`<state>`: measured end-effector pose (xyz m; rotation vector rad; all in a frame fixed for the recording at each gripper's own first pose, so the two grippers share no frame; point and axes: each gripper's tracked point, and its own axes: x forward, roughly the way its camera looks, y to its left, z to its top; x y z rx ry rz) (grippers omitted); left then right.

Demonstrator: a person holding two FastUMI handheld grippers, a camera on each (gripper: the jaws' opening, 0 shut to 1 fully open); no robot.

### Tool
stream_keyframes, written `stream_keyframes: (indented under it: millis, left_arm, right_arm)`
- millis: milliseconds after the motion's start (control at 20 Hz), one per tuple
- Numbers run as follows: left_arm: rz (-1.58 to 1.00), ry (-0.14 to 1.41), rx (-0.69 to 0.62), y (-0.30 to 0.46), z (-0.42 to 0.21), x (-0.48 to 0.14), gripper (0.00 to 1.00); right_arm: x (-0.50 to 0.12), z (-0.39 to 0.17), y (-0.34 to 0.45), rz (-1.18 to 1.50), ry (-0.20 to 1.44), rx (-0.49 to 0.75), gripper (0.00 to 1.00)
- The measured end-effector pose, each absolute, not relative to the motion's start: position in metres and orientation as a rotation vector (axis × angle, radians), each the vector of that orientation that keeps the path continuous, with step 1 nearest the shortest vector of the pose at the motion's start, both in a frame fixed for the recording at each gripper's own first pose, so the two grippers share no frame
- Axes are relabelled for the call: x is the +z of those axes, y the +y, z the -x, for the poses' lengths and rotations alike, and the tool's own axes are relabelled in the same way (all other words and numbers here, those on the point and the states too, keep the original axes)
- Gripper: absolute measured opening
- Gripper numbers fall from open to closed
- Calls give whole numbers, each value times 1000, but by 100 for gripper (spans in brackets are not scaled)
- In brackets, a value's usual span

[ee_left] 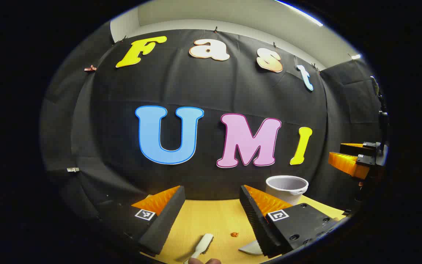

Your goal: Pick up the small broom and dustpan from the desktop, sweep the trash into the dustpan with the broom, and then empty the trash into the garbage bin.

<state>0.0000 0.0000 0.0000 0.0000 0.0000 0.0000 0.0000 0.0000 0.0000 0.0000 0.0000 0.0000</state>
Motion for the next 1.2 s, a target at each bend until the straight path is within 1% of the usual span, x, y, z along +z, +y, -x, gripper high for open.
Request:
stream_keyframes:
  millis: [50,900,1000,1200]
  left_arm:
    - [-1,0,1,0,-1,1,95]
    - [-2,4,2,-3,-1,-7,95]
    - [-3,4,3,-4,0,-7,95]
    - [-5,8,8,-5,4,-12,95]
  right_arm:
    - [0,-1,0,1,-1,-2,97]
    - [-7,7,-6,-26,21,-7,97]
    - [-15,10,-4,-17,47,6,96]
    - [-46,28,1,39,131,49,98]
